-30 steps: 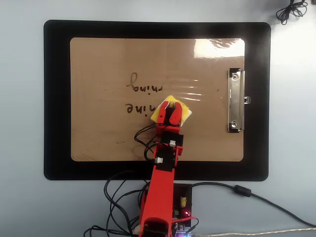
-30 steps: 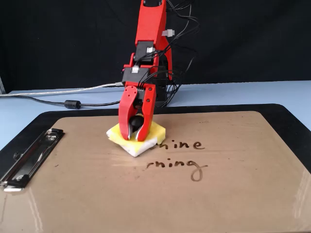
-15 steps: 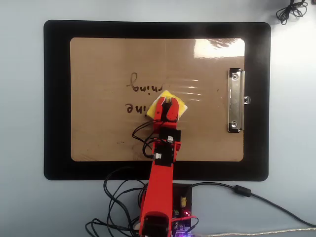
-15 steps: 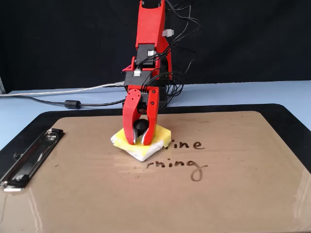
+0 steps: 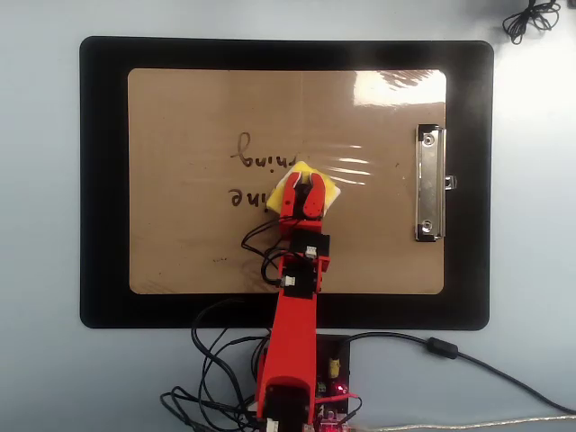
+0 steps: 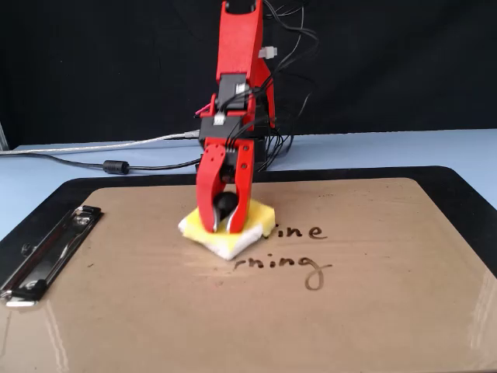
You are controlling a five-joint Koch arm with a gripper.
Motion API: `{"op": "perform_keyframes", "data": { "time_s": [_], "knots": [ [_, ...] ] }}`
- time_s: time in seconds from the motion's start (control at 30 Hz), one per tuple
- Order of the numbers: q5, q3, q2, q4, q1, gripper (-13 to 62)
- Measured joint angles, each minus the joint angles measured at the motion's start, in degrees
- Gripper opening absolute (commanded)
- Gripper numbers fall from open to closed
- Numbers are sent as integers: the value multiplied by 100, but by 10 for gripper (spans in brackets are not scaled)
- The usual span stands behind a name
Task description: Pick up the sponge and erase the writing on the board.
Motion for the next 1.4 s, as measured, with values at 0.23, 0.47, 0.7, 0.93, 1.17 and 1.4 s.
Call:
{"op": "perform_keyframes", "data": {
  "time_s": [0.23,0.47,0.7,0.93,1.17,1.4],
  "knots": [
    [-9,1512,1635,35,-88,-81],
    [-44,-2145,-1714,-123,-149,-81],
    [-413,18,-281,-246,-712,-81],
    [-1072,1081,1556,677,-1301,-81],
    [-1046,-1248,-686,589,-1239,-81],
    [-1020,1441,1652,510,-1239,-81]
  ]
}}
